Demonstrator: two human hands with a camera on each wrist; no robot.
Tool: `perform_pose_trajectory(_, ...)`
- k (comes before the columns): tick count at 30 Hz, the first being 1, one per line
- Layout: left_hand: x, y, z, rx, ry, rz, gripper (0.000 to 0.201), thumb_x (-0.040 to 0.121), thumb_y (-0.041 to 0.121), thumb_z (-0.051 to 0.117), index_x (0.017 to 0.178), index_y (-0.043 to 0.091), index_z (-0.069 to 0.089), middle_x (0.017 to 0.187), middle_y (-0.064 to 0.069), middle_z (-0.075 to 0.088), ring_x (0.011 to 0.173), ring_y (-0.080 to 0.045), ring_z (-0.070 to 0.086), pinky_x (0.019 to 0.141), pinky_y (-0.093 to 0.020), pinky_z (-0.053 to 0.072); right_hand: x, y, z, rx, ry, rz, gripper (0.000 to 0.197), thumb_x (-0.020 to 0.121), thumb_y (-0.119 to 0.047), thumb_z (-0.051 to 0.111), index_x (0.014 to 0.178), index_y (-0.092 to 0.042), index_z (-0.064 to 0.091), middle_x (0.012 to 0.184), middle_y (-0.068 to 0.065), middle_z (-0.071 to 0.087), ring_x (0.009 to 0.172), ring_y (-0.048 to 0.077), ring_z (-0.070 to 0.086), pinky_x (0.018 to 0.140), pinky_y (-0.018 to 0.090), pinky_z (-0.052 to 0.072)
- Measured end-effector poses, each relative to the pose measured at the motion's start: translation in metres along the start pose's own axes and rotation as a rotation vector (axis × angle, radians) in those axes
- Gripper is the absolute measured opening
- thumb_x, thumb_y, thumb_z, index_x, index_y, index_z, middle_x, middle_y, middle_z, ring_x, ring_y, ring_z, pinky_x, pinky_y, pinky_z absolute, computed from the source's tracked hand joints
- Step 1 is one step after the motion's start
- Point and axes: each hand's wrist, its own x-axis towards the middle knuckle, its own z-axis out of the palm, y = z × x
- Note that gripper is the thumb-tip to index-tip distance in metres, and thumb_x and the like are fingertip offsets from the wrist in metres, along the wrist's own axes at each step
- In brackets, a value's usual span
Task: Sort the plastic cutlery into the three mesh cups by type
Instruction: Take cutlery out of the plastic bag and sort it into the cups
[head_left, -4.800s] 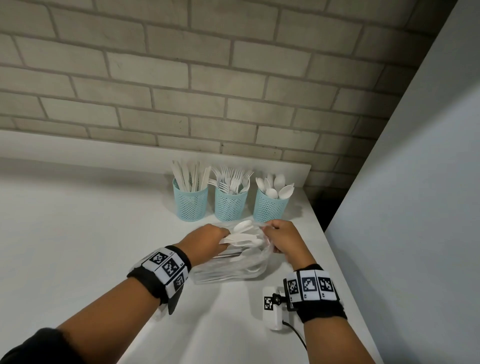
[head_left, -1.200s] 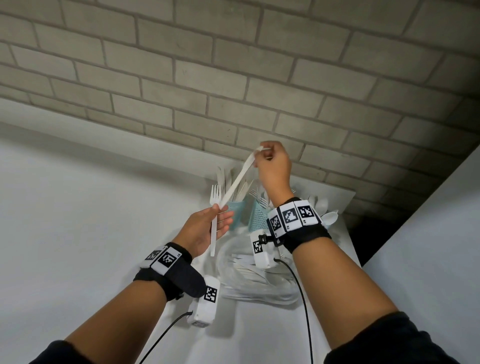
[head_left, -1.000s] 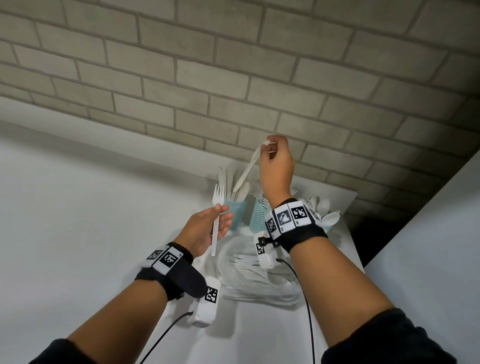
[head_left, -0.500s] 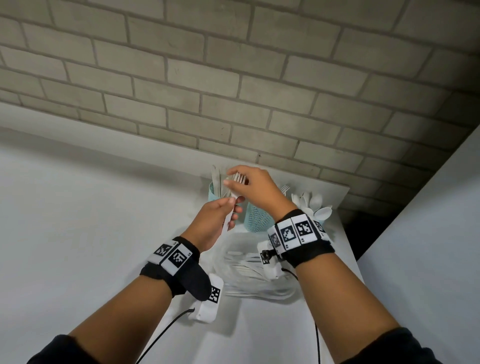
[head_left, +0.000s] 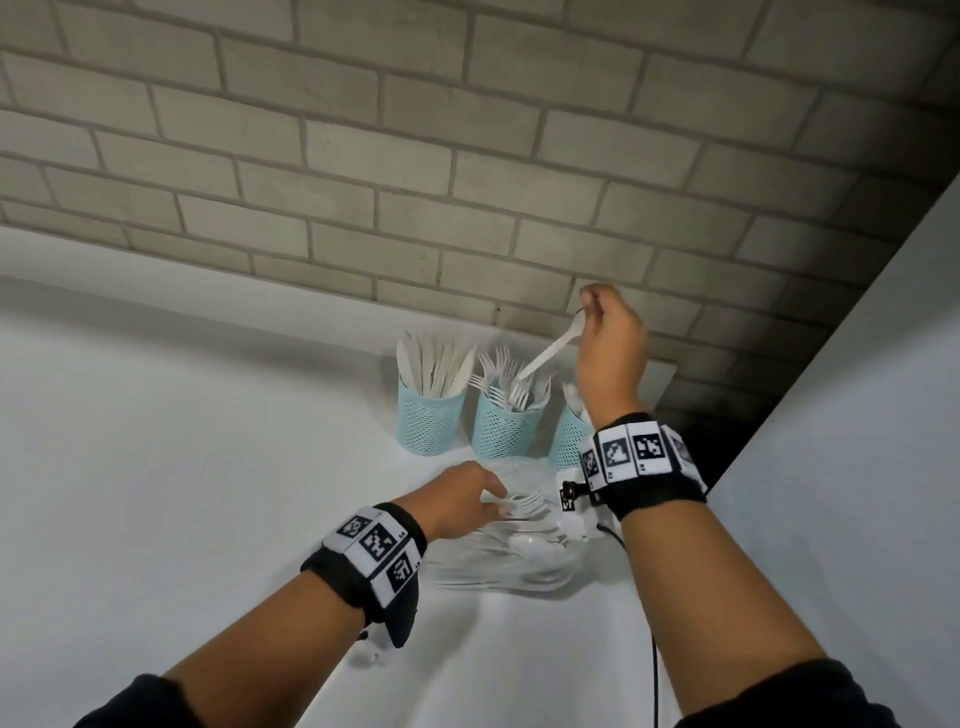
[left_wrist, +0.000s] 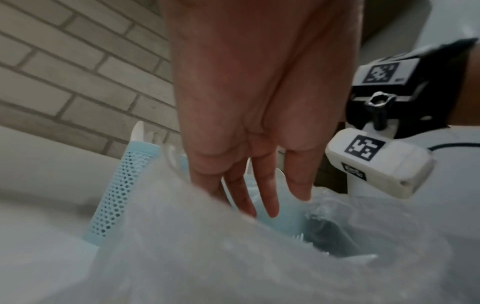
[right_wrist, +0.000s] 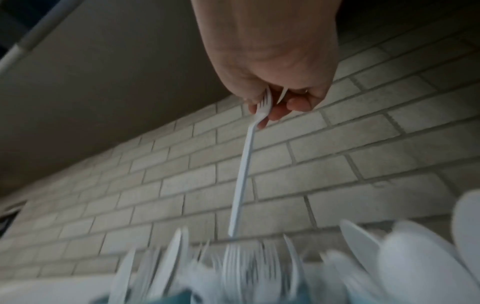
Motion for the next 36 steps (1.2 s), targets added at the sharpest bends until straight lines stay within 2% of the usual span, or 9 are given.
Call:
perform_pose_trajectory(4, 0.003, -0.005, 0.007, 0.164, -0.084, -0.005, 0.052, 0.091, 0.025, 0.058, 0.139, 0.013, 0.043, 0.145, -0.007, 0.040, 0.135, -0.025, 0.035, 0.112, -0.033, 0.029, -0.026, 0.014, 0.022, -0.251, -0.365, 0.024, 0.029, 0.098, -0.021, 0.042, 0.118, -0.023, 0.063, 0.105, 0.019, 0.056, 0.094, 0.036, 0.057, 0.084, 0.036, 0.046)
perform_pose_trajectory(8, 0.002, -0.010, 0.012, 0.218, -0.199, -0.031, 0.060, 0.092, 0.030, 0.057, 0.144, 0.010, 0.034, 0.148, -0.009, 0.035, 0.136, -0.025, 0.034, 0.112, -0.033, 0.029, -0.044, 0.026, 0.035, -0.426, -0.736, -0.009, 0.035, 0.101, -0.030, 0.034, 0.129, -0.028, 0.055, 0.124, 0.014, 0.056, 0.119, 0.033, 0.040, 0.097, 0.040, 0.035)
perform_pose_trajectory(11, 0.002, -0.009, 0.015, 0.211, -0.192, -0.045, 0.055, 0.093, 0.040, 0.051, 0.136, 0.007, 0.042, 0.142, -0.011, 0.041, 0.130, -0.028, 0.038, 0.108, -0.037, 0.032, -0.045, 0.025, 0.033, -0.428, -0.687, -0.045, 0.040, 0.101, -0.033, 0.033, 0.139, -0.026, 0.042, 0.140, 0.003, 0.048, 0.123, 0.031, 0.032, 0.097, 0.040, 0.029)
perform_pose_trajectory(16, 0.008, -0.002, 0.024, 0.332, -0.152, -0.116, 0.041, 0.100, 0.039, 0.031, 0.128, 0.012, 0.046, 0.134, -0.009, 0.046, 0.128, -0.028, 0.033, 0.103, -0.045, 0.029, -0.043, 0.019, 0.001, -0.136, -0.341, -0.069, 0.027, 0.096, -0.014, 0.044, 0.113, -0.010, 0.064, 0.117, 0.010, 0.061, 0.108, 0.028, 0.048, 0.090, 0.033, 0.038)
perform_pose_trajectory(18, 0.010, 0.001, 0.028, 0.368, -0.117, -0.127, 0.043, 0.099, 0.040, 0.033, 0.130, 0.013, 0.046, 0.135, -0.010, 0.045, 0.128, -0.028, 0.033, 0.103, -0.045, 0.028, -0.046, 0.025, -0.013, -0.099, -0.392, 0.003, 0.024, 0.094, -0.012, 0.045, 0.103, -0.009, 0.067, 0.107, 0.011, 0.064, 0.097, 0.026, 0.058, 0.085, 0.031, 0.045)
perform_pose_trajectory(21, 0.014, 0.001, 0.031, 0.342, -0.141, -0.172, 0.053, 0.095, 0.051, 0.037, 0.134, 0.016, 0.044, 0.139, -0.011, 0.041, 0.132, -0.031, 0.031, 0.104, -0.045, 0.028, -0.059, 0.037, -0.032, -0.318, -0.753, 0.176, 0.020, 0.093, -0.022, 0.049, 0.094, -0.011, 0.065, 0.103, 0.011, 0.066, 0.089, 0.025, 0.060, 0.080, 0.033, 0.050)
perform_pose_trajectory(25, 0.019, 0.002, 0.029, 0.334, -0.222, -0.188, 0.068, 0.089, 0.063, 0.040, 0.136, 0.013, 0.041, 0.144, -0.013, 0.039, 0.132, -0.033, 0.034, 0.109, -0.043, 0.029, -0.086, 0.041, -0.048, -0.423, -1.068, 0.278, 0.037, 0.090, -0.032, 0.057, 0.118, -0.007, 0.058, 0.122, 0.011, 0.059, 0.108, 0.027, 0.057, 0.091, 0.035, 0.047)
perform_pose_trajectory(33, 0.024, 0.000, 0.022, 0.208, -0.322, -0.187, 0.062, 0.086, 0.057, 0.054, 0.128, 0.011, 0.051, 0.133, -0.006, 0.053, 0.119, -0.024, 0.050, 0.095, -0.028, 0.037, -0.121, 0.061, -0.042, -0.270, -0.886, 0.407, 0.024, 0.092, -0.014, 0.047, 0.098, 0.000, 0.065, 0.110, 0.017, 0.064, 0.100, 0.030, 0.059, 0.074, 0.026, 0.040)
perform_pose_trajectory(36, 0.023, 0.001, 0.020, 0.273, -0.325, -0.172, 0.068, 0.085, 0.060, 0.051, 0.131, 0.011, 0.046, 0.136, -0.005, 0.050, 0.121, -0.024, 0.048, 0.098, -0.030, 0.038, -0.124, 0.066, -0.039, -0.215, -0.810, 0.419, 0.024, 0.093, -0.011, 0.044, 0.097, -0.001, 0.066, 0.107, 0.015, 0.065, 0.098, 0.031, 0.059, 0.079, 0.035, 0.052)
